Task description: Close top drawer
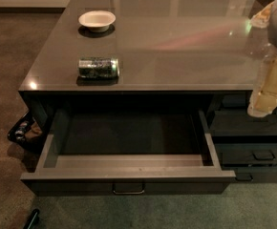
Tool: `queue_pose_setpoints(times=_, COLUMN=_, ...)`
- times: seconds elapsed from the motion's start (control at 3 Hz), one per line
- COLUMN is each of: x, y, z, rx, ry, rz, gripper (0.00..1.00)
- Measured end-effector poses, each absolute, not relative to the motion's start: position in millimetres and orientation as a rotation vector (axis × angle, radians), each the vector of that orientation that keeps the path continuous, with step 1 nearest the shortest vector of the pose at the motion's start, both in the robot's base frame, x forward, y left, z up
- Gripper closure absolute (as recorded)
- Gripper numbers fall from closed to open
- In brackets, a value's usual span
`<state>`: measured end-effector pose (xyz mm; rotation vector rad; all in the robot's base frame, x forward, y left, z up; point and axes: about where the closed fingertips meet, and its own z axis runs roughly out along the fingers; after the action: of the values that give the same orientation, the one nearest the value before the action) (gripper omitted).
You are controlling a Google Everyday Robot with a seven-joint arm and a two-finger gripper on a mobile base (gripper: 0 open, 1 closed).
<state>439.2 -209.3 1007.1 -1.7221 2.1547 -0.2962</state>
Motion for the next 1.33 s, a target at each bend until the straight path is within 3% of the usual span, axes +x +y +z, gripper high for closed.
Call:
queue_pose_setpoints(times=0.33, x=439, y=-214, z=1000, rx=-1.701, ry=2.150, rz=-0.371, gripper=0.06)
queue_pose_setpoints(times=0.67, x=432, y=-237, z=955, rx=-1.647, ry=2.237, rz=-0.363, gripper=0.23)
queue_pose_setpoints(times=1.0, x=414, y=-264, z=888, rx=-1.601, ry=2.362, rz=-0.311, gripper=0.54)
queue_pose_setpoints(times=1.33, x=400, y=-268, z=854, rx=-1.587, ry=2.406, rz=-0.255, gripper=0.77)
